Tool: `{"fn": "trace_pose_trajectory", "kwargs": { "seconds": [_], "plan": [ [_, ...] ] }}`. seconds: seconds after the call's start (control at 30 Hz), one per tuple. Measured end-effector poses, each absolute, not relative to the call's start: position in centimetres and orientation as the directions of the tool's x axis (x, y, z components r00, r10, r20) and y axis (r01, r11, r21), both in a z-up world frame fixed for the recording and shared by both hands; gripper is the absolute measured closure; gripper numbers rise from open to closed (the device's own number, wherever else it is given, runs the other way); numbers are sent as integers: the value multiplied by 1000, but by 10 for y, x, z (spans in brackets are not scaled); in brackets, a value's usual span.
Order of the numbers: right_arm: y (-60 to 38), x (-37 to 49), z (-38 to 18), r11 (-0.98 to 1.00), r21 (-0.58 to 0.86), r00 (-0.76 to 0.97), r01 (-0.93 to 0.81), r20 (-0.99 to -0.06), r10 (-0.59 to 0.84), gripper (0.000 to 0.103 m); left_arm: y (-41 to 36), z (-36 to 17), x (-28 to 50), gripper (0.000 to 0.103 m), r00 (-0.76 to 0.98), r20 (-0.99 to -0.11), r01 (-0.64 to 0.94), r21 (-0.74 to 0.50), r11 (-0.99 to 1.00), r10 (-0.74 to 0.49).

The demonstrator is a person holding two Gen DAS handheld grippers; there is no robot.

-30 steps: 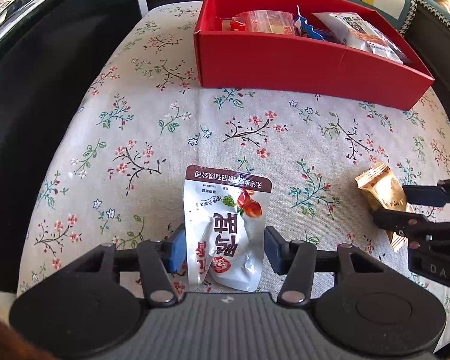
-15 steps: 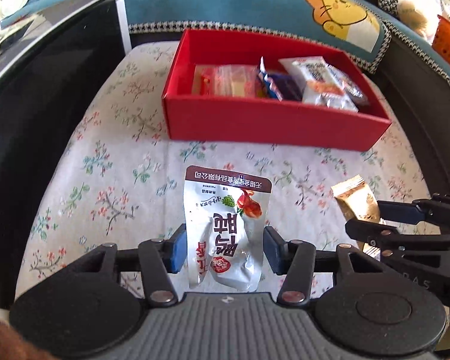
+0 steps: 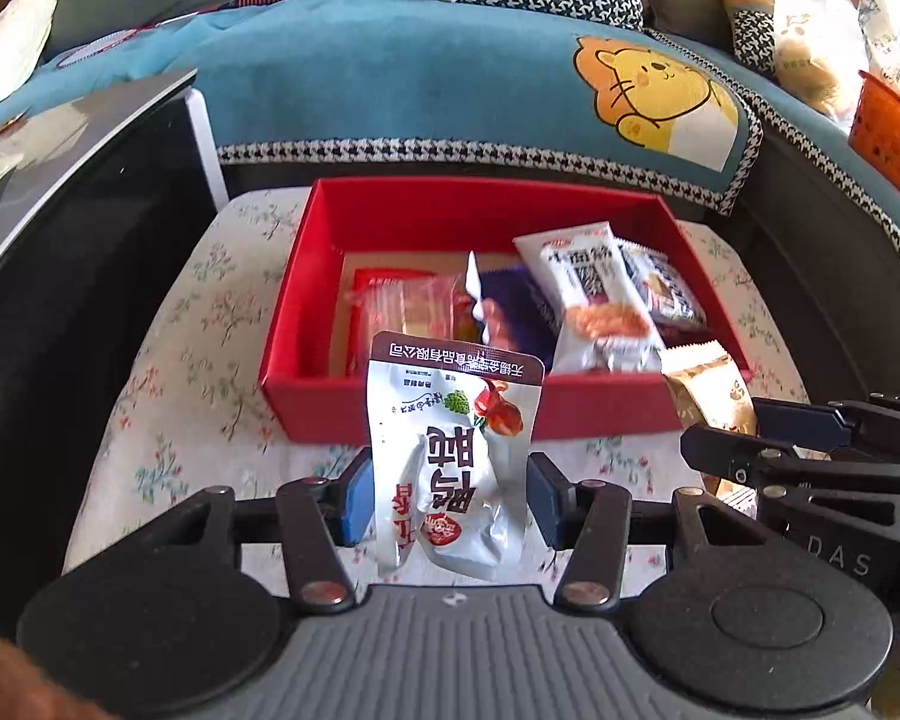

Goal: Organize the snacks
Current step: 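Carry the white pouch over the red box while the right tool carries the gold pastry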

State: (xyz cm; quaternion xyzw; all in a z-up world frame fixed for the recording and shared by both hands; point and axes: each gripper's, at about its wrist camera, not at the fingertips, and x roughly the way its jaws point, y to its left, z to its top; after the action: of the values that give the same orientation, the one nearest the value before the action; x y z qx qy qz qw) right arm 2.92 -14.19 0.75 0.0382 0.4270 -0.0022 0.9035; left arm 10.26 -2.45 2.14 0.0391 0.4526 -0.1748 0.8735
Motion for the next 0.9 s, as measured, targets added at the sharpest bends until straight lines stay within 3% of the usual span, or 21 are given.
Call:
{"fn": "trace_pose_trajectory", "kwargs": {
  "seconds": [0.47, 0.9],
  "plan": [
    [-172, 75, 18, 989, 109, 691, 102, -722, 8, 57, -55, 36, 155, 10, 577, -769, 334, -85, 939, -275],
    [-182, 114, 5, 986, 107, 677, 129, -736, -8, 57, -67, 16, 189, 10, 561, -794, 307, -62, 950, -233]
  ]
}}
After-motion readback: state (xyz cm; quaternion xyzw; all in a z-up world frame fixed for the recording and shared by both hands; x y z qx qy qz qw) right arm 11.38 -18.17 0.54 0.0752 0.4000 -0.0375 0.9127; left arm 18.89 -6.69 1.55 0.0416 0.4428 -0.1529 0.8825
